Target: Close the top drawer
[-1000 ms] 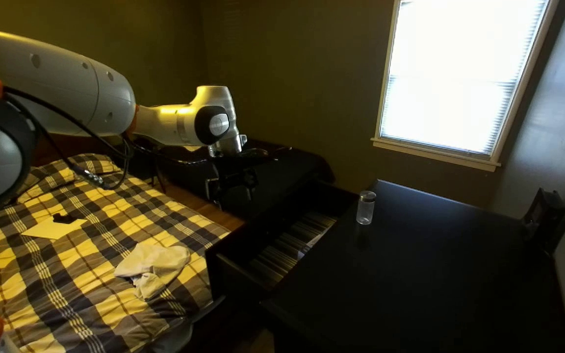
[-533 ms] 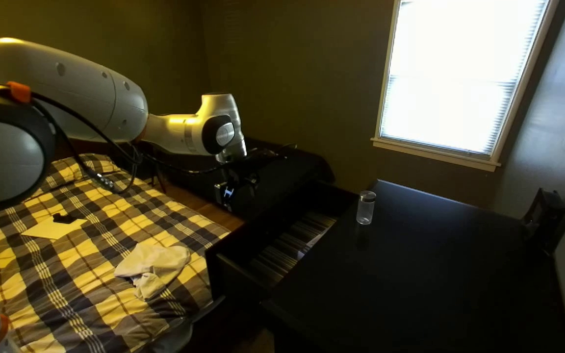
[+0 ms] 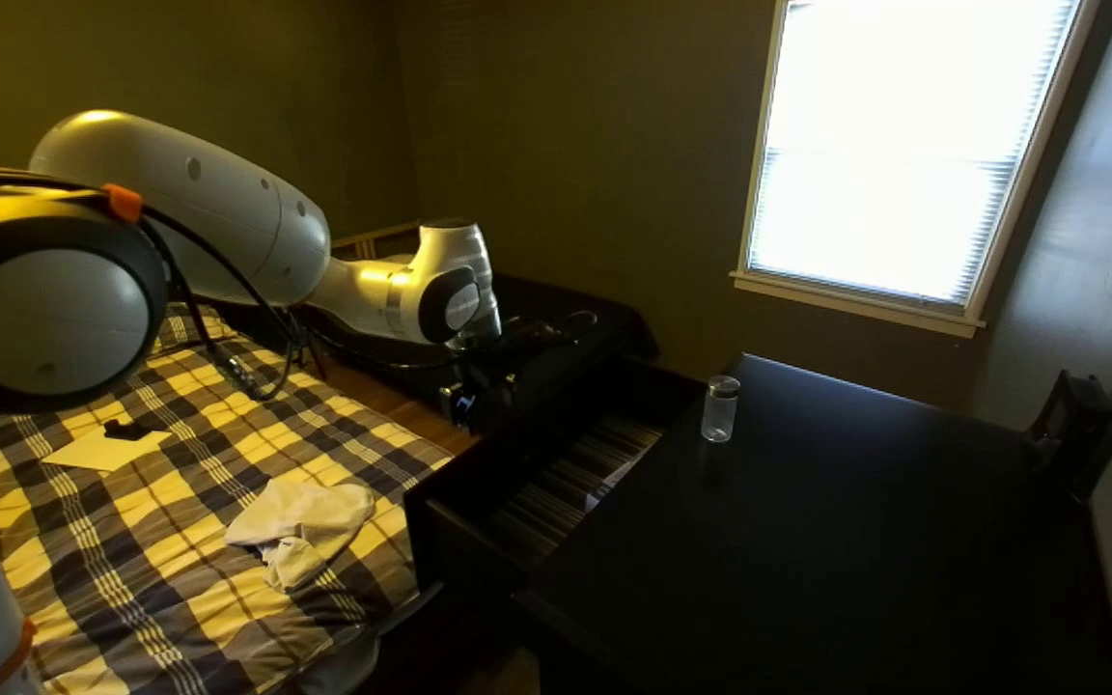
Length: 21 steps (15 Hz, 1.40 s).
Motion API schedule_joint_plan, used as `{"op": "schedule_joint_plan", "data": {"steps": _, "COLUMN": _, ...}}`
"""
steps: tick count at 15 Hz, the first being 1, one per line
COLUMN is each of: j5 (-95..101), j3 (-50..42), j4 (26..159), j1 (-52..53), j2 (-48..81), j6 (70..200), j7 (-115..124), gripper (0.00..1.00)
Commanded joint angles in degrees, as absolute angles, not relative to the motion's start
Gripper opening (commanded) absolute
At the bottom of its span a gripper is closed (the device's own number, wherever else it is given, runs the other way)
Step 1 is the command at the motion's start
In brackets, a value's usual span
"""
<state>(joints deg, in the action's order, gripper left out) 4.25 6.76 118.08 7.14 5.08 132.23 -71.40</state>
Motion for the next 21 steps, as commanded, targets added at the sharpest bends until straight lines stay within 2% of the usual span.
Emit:
{"op": "schedule_joint_plan", "data": {"steps": 1, "j5": 4.03, "j3": 7.02, "j4": 119.8, "j1": 6.02, "j2": 6.57, "j6": 135.57, "j7": -73.86, "gripper": 1.0}}
{"op": "schedule_joint_plan", "data": {"steps": 21, "j5": 23.73, "j3": 3.3, "j4": 124.25, "j1": 3.7, "j2": 1.86, "j6": 130.72, "j7": -65.29, "gripper": 1.0}}
